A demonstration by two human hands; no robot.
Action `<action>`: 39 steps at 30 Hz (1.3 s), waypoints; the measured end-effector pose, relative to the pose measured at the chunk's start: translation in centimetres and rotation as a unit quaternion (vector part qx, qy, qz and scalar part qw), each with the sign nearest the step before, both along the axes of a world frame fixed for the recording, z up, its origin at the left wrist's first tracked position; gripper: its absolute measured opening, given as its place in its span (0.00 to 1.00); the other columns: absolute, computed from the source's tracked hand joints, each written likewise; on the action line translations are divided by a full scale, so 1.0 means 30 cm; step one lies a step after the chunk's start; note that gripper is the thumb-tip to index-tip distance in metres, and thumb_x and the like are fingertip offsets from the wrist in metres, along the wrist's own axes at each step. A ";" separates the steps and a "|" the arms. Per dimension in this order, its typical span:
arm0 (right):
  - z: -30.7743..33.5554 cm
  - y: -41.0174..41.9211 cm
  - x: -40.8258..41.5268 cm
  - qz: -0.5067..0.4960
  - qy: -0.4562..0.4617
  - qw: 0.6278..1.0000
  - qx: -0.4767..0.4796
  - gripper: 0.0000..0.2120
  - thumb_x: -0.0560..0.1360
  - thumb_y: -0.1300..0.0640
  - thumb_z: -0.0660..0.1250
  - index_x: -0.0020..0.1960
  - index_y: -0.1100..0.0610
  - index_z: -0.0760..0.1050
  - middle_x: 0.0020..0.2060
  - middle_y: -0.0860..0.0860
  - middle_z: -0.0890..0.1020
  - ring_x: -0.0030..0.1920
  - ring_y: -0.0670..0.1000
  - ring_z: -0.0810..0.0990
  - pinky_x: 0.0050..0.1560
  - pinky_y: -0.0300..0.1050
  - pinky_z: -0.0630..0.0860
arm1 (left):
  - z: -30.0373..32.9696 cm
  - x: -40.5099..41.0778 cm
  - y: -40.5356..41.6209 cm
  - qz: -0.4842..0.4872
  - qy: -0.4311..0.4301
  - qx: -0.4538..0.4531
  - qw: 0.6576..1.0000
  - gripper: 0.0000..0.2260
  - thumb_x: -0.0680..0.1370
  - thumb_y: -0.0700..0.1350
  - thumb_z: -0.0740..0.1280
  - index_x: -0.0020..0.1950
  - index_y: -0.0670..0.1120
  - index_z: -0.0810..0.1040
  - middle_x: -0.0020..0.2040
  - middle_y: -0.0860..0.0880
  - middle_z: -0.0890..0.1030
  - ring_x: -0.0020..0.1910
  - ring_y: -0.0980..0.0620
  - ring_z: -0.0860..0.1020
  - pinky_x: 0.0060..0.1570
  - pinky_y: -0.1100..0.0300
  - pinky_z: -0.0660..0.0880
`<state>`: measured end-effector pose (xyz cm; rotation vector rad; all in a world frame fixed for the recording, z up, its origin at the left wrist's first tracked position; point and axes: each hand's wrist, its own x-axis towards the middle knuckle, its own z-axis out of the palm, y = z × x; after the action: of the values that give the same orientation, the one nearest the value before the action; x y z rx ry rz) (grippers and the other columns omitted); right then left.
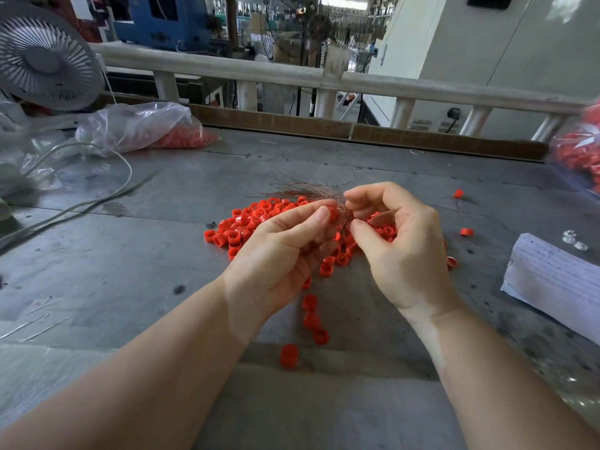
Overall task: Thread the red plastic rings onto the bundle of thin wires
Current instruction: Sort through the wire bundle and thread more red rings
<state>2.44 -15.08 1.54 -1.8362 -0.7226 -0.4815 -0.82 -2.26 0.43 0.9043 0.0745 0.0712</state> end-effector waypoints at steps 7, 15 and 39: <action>0.005 0.005 -0.005 0.075 0.084 0.992 0.053 0.06 0.74 0.63 0.69 0.43 0.53 0.79 0.35 0.42 0.82 0.38 0.41 0.80 0.41 0.33 0.75 | -0.006 0.003 0.001 -0.008 -0.015 0.013 1.000 0.08 0.68 0.40 0.65 0.44 0.43 0.81 0.32 0.50 0.80 0.30 0.59 0.78 0.36 0.68 0.78; -0.021 0.007 0.022 0.101 0.132 0.982 0.092 0.05 0.71 0.59 0.70 0.44 0.51 0.82 0.39 0.49 0.85 0.43 0.47 0.84 0.46 0.42 0.78 | -0.002 -0.007 -0.015 -0.027 -0.069 0.047 0.996 0.10 0.69 0.41 0.64 0.39 0.44 0.85 0.35 0.49 0.83 0.35 0.59 0.81 0.40 0.68 0.78; 0.003 0.011 -0.004 0.137 0.202 0.955 0.166 0.07 0.76 0.64 0.64 0.45 0.60 0.82 0.32 0.50 0.83 0.31 0.43 0.80 0.29 0.33 0.73 | 0.003 -0.001 -0.014 -0.048 -0.033 -0.043 0.997 0.09 0.68 0.42 0.65 0.41 0.44 0.86 0.31 0.50 0.81 0.30 0.60 0.79 0.38 0.69 0.78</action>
<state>2.32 -14.74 1.64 -1.4281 -0.5623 -0.0332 -0.85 -2.68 0.52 0.8174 -0.0272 0.0074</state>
